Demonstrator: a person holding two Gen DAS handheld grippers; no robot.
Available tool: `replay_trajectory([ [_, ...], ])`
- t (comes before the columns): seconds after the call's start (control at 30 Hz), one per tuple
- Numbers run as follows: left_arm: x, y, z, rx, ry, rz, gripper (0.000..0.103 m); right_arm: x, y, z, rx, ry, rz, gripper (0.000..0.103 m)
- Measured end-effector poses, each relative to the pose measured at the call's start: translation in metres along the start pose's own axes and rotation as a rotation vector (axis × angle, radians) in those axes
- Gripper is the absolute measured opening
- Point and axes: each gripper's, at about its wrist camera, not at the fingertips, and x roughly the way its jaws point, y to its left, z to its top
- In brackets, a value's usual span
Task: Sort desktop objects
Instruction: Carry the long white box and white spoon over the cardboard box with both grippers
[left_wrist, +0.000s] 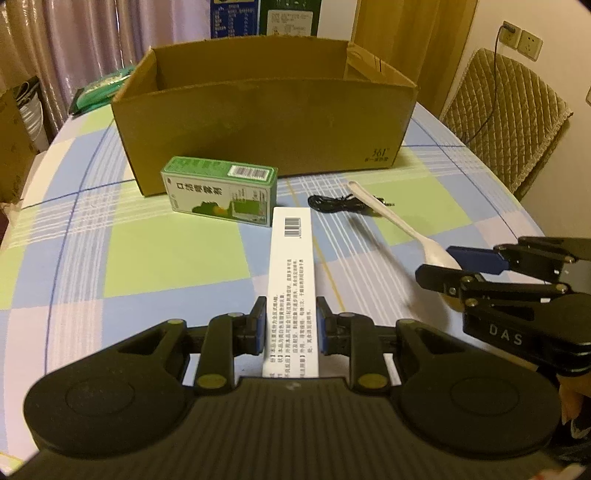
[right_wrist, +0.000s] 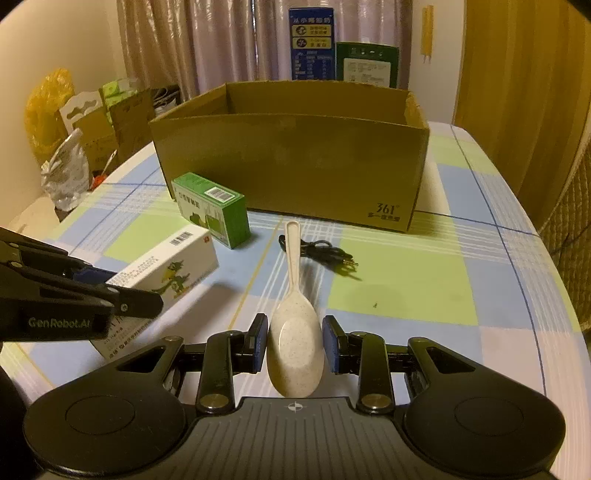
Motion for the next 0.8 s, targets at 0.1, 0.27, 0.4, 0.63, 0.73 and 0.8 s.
replay_trajectory([
  [0.1,-0.010,-0.001,0.003,-0.003,-0.013,0.008,0.021,-0.008,0.000,0.001,0.010,-0.007,0.006,0.029],
  [0.27,-0.027,-0.002,0.006,-0.009,-0.037,0.017,0.021,-0.023,0.002,0.004,0.023,-0.024,0.012,0.029],
  [0.4,-0.038,-0.005,0.006,-0.006,-0.052,0.023,0.021,-0.036,-0.001,0.007,0.038,-0.043,0.009,0.029],
  [0.63,-0.050,-0.012,0.010,-0.003,-0.079,0.026,0.021,-0.054,-0.004,0.011,0.044,-0.069,-0.009,0.029],
  [0.73,-0.052,-0.013,0.012,-0.003,-0.087,0.023,0.021,-0.061,-0.007,0.014,0.048,-0.078,-0.017,0.029],
  [0.8,-0.054,-0.013,0.013,-0.003,-0.092,0.020,0.021,-0.063,-0.008,0.016,0.053,-0.081,-0.021,0.029],
])
